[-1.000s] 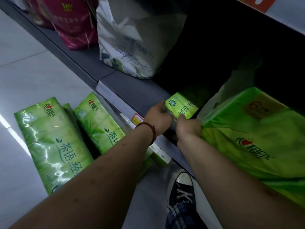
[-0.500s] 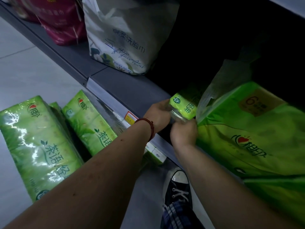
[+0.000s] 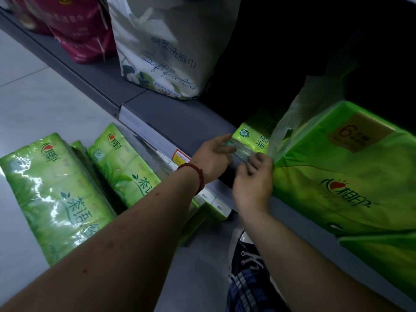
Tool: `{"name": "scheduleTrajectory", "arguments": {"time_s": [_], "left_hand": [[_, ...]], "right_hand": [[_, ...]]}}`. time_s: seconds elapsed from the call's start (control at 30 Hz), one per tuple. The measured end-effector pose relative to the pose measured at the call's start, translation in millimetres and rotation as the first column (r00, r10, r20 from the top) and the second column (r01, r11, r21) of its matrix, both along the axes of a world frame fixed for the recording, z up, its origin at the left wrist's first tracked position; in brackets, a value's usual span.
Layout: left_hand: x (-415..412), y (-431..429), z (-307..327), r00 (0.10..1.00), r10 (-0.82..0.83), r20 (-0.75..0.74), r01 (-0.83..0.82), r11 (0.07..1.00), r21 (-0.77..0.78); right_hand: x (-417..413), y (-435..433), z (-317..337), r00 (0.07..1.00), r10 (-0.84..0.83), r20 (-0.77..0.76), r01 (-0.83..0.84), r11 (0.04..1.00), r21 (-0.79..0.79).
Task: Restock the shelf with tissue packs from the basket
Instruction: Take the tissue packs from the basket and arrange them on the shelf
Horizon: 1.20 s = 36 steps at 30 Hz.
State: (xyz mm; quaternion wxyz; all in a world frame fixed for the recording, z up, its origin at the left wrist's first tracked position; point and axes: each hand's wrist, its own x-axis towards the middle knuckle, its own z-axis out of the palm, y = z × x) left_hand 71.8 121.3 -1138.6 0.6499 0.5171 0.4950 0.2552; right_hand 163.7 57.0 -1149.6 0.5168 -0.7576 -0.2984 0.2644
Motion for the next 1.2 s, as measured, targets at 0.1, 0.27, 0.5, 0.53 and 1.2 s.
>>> {"name": "scheduleTrajectory", "arguments": {"time_s": [0.1, 0.27, 0.5, 0.53, 1.2], "left_hand": [[-15, -2, 1, 0.993, 0.121, -0.016, -0.119, 0.991, 0.056], [-67, -3, 9, 0.954, 0.296, -0.056, -0.280, 0.940, 0.193], [-148, -6, 2, 0.808, 0.531, -0.254, -0.406, 0.815, 0.413], [-155, -8, 0, 0.777, 0.548, -0.310, -0.385, 0.803, 0.455], [-293, -44, -4, 0.500, 0.822, -0.272, -0.861, 0.439, -0.257]], "right_hand": [[15, 7, 1, 1.000, -0.002, 0.018, 0.002, 1.000, -0.011], [27, 13, 5, 0.999, 0.031, -0.039, -0.032, 0.999, -0.014], [-29, 1, 6, 0.882, 0.351, 0.314, -0.333, 0.936, -0.112], [-41, 1, 9, 0.849, 0.440, 0.293, -0.417, 0.898, -0.142], [-190, -15, 14, 0.261, 0.951, 0.167, -0.749, 0.309, -0.586]]}}
